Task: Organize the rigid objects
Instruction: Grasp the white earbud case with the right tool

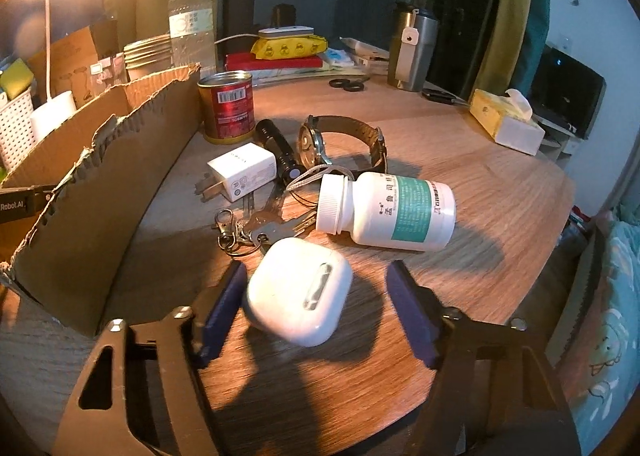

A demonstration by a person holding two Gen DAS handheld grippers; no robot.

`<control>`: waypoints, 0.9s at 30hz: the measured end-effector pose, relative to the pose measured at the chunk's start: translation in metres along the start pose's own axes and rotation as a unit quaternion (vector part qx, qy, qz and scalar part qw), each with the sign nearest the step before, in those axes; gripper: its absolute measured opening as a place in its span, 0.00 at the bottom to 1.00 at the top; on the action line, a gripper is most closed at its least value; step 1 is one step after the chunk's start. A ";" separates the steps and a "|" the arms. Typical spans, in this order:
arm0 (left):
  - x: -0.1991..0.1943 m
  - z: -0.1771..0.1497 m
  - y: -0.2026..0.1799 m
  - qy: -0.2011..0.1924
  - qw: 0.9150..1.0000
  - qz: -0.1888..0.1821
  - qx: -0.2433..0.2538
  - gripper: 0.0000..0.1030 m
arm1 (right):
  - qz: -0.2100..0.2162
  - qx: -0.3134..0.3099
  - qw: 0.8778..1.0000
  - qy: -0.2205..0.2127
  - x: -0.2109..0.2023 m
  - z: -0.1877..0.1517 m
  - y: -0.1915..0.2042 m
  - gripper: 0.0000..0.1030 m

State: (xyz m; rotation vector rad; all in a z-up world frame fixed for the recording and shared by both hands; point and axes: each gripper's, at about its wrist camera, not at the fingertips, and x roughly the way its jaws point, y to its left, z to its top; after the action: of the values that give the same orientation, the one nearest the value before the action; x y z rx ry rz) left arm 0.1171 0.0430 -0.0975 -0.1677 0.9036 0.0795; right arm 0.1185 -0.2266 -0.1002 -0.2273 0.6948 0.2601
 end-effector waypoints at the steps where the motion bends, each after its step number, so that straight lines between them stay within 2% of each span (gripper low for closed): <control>1: 0.000 0.000 0.000 0.000 1.000 0.000 0.000 0.14 | -0.002 0.000 1.000 -0.002 0.000 0.000 0.000 0.55; 18: 0.000 0.000 0.000 0.000 1.000 -0.001 -0.001 0.13 | 0.011 0.014 1.000 -0.023 -0.013 0.005 -0.007 0.55; 27: 0.000 0.001 -0.001 0.000 1.000 -0.001 -0.001 0.13 | 0.040 0.005 0.997 -0.067 -0.044 0.022 0.006 0.55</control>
State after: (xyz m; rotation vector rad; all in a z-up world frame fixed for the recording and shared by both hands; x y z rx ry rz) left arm 0.1176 0.0425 -0.0969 -0.1709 0.9028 0.0788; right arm 0.0975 -0.2211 -0.0556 -0.1719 0.5726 0.3444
